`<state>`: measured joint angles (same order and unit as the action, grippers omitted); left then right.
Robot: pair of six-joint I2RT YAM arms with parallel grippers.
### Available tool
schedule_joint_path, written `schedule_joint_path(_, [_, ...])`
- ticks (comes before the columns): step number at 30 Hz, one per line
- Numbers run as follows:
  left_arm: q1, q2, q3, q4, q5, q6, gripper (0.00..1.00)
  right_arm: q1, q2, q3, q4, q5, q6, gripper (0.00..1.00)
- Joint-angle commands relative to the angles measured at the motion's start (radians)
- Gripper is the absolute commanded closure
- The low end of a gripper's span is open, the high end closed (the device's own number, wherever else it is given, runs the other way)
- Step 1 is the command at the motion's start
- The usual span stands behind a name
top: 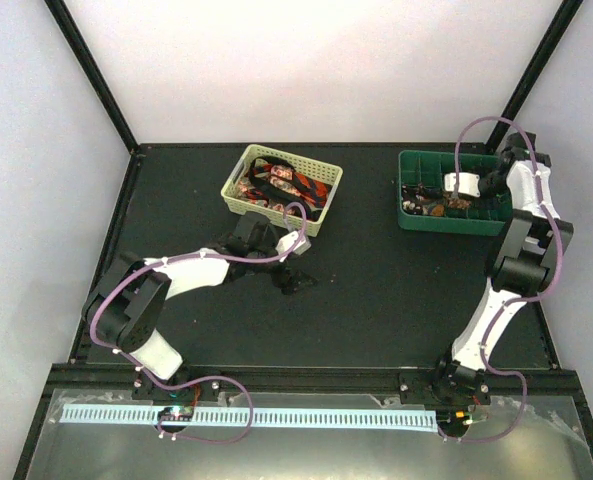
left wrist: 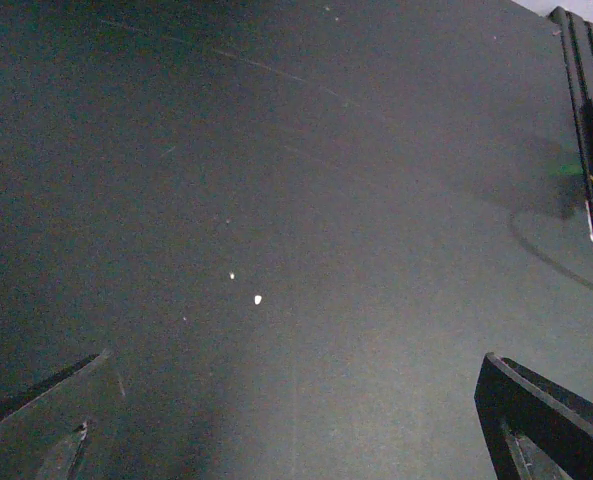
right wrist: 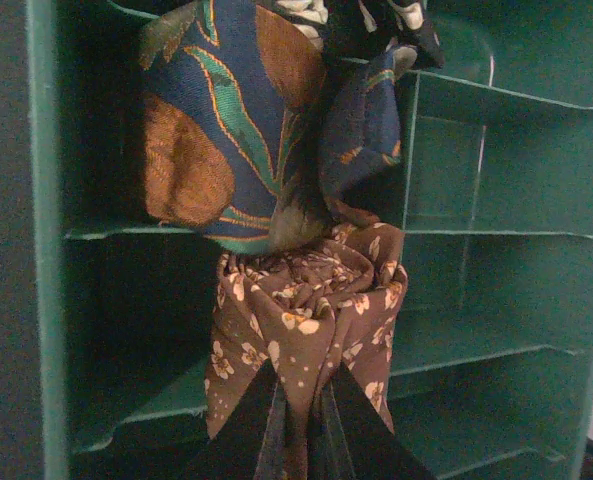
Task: Roll the ties
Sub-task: Place the tie in the storage box.
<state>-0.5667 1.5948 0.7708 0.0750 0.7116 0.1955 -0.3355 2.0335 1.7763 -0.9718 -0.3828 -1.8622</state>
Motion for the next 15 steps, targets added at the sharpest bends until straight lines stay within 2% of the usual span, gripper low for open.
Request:
schedule_joint_path(1, [0.017, 0.017, 0.032, 0.001, 0.044, -0.022, 0.01, 0.020, 0.044, 0.032, -0.025, -0.013, -0.007, 0.98])
schedule_joint_path(7, [0.027, 0.028, 0.035, 0.010, 0.063, -0.029, 0.01, 0.030, 0.105, 0.051, -0.047, 0.006, -0.008, 0.98])
schedule_joint_path(13, [0.032, 0.036, 0.032, 0.013, 0.083, -0.037, 0.01, 0.036, 0.204, 0.141, -0.105, 0.046, 0.007, 0.98])
schedule_joint_path(14, [0.034, 0.037, 0.032, 0.012, 0.083, -0.037, 0.01, 0.036, 0.215, 0.156, -0.109, 0.049, 0.015, 0.98])
schedule_joint_path(15, [0.036, 0.037, 0.032, 0.012, 0.084, -0.038, 0.01, 0.037, 0.226, 0.167, -0.109, 0.050, 0.033, 0.93])
